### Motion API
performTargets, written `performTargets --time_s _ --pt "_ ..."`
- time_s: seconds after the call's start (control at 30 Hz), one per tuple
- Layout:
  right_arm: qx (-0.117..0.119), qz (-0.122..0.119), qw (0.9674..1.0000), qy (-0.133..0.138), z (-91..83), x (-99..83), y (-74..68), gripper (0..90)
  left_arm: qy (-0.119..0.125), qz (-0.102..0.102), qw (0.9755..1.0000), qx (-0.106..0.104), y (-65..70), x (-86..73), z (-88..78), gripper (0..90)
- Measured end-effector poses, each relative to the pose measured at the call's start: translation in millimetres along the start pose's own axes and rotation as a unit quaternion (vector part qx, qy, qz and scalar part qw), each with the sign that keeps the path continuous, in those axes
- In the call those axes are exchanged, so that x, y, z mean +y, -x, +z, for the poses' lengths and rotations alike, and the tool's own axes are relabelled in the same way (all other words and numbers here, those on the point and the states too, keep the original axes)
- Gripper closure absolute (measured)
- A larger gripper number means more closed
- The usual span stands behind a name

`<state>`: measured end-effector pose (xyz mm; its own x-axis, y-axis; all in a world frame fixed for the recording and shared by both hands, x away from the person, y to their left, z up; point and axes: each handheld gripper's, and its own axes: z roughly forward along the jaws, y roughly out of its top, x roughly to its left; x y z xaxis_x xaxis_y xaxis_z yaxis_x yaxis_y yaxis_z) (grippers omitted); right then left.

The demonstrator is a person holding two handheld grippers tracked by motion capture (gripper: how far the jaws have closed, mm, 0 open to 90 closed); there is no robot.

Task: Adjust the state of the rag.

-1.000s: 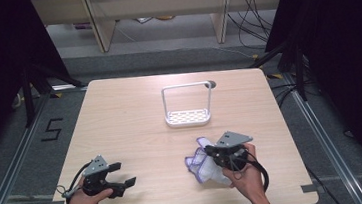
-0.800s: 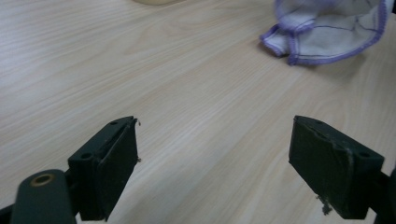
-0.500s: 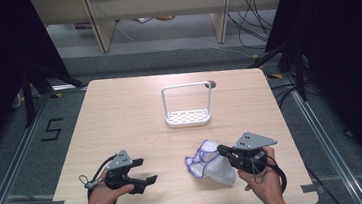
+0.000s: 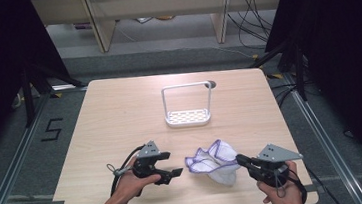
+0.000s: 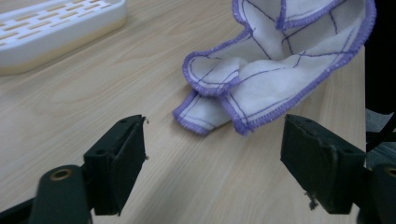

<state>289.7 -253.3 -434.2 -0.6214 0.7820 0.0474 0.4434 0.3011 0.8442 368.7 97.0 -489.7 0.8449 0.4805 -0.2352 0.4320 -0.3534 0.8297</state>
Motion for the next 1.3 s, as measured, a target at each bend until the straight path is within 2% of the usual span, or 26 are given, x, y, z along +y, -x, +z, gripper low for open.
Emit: performTargets --time_s 0.07,0.17,0.2,0.23,0.27,0.3,0.33,0.47,0.5,0.53,0.57,0.67,0.7,0.77,0.8,0.83,0.87,0.93,0.97,1.0,1.03,1.13,1.2,1.23,1.27,1.3 --pt "-0.002 0.009 1.0 -0.004 -1.5 -8.6 0.5 87.7 0.005 -0.019 0.9996 -0.022 -2.9 6.8 15.2 27.3" --pt "0.0 0.002 1.0 -0.007 -2.1 -13.3 2.5 87.7 0.006 -0.011 0.9997 -0.021 -4.8 14.0 28.7 30.3" --pt "0.005 0.011 0.9999 -0.012 -2.2 -14.4 1.1 87.7 0.009 -0.012 0.9996 -0.022 -4.7 15.1 31.6 32.3" --pt "0.001 0.003 0.9999 -0.01 -2.0 -14.8 2.4 87.6 0.009 -0.017 0.9994 -0.028 -4.6 16.3 34.8 33.4" --pt "0.004 0.02 0.9997 -0.014 -1.9 -15.6 0.0 87.7 0.008 -0.026 0.9989 -0.037 -2.7 16.8 39.7 33.4" --pt "0.003 0.005 1.0 -0.007 -0.6 -15.7 2.9 87.6 0.008 -0.026 0.9989 -0.037 -2.7 16.8 39.7 33.9" --pt "0.005 0.005 1.0 -0.006 -0.2 -15.8 3.4 87.6 -0.002 -0.005 0.9994 -0.034 -0.1 18.5 45.7 35.0" --pt "0.009 0.008 0.9999 -0.008 0.0 -15.9 2.9 87.5 -0.003 0.017 0.9993 -0.033 1.8 21.5 57.1 44.7" --pt "0.008 0.013 0.9998 -0.011 -0.4 -15.9 1.9 87.5 -0.006 0.027 0.999 -0.036 1.6 22.2 60.1 52.6" --pt "0.013 0.006 0.9999 -0.009 0.5 -15.7 2.7 87.5 -0.015 0.041 0.9986 -0.032 1.8 22.9 64.1 60.2" --pt "0.004 -0.002 1.0 -0.005 0.4 -15.6 3.3 87.5 -0.025 0.054 0.9977 -0.032 0.5 23.9 65.1 67.4" --pt "0.012 0.008 0.9999 -0.009 0.5 -15.5 2.3 87.5 -0.016 0.066 0.9975 -0.022 -2.0 26.3 64.9 85.0" --pt "0.006 -0.001 0.9999 -0.009 -1.5 -14.5 3.6 87.5 -0.002 0.068 0.9975 -0.018 -4.9 29.8 58.9 86.4" --pt "0.006 0.001 1.0 -0.004 -2.2 -13.8 4.6 87.5 0.001 0.079 0.9967 -0.017 -6.4 34.2 48.1 86.9" --pt "0.006 0.018 0.9998 -0.01 -3.3 -13.6 2.9 87.6 0.006 0.085 0.9963 -0.014 -6.4 37.1 39.4 87.1" --pt "0.005 0.001 1.0 0.0 -2.5 -12.4 7.3 87.6 0.007 0.089 0.9959 -0.016 -6.7 39.2 33.3 87.2" --pt "0.005 0.001 1.0 0.0 -2.5 -12.4 7.3 87.6 0.007 0.089 0.9959 -0.016 -6.7 39.2 33.3 87.2" --pt "0.003 0.016 0.9999 -0.005 -1.8 -9.5 6.3 87.6 0.017 0.107 0.994 -0.008 -5.6 45.6 11.5 87.3" --pt "0.002 0.007 1.0 -0.002 -0.6 -8.4 7.6 87.6 0.022 0.103 0.9944 -0.001 -4.4 48.9 -3.4 87.3" --pt "0.002 0.007 1.0 -0.002 -0.6 -8.4 7.6 87.6 0.022 0.103 0.9944 -0.001 -4.4 48.9 -3.4 87.4" --pt "0.007 0.013 0.9999 -0.002 2.4 -5.0 7.0 87.6 0.03 0.108 0.9937 0.002 -3.5 52.9 -23.0 87.4" --pt "0.014 -0.003 0.9999 -0.002 8.8 2.9 8.8 87.6 0.042 0.11 0.993 0.008 -3.1 59.0 -53.4 87.4" --pt "0.025 -0.003 0.9997 0.0 16.0 9.3 10.5 87.7 0.051 0.11 0.9925 0.012 -6.0 61.5 -67.2 87.4" --pt "0.023 0.008 0.9997 -0.001 19.9 12.1 10.6 87.6 0.055 0.108 0.9925 0.018 -8.6 62.4 -73.1 87.3" --pt "0.026 0.005 0.9996 0.0 25.1 15.1 14.4 87.6 0.059 0.106 0.9923 0.027 -14.3 62.2 -76.3 87.4" --pt "0.029 0.015 0.9994 -0.01 32.7 17.9 17.1 87.7 0.051 0.104 0.9926 0.037 -20.2 60.6 -75.7 87.3"
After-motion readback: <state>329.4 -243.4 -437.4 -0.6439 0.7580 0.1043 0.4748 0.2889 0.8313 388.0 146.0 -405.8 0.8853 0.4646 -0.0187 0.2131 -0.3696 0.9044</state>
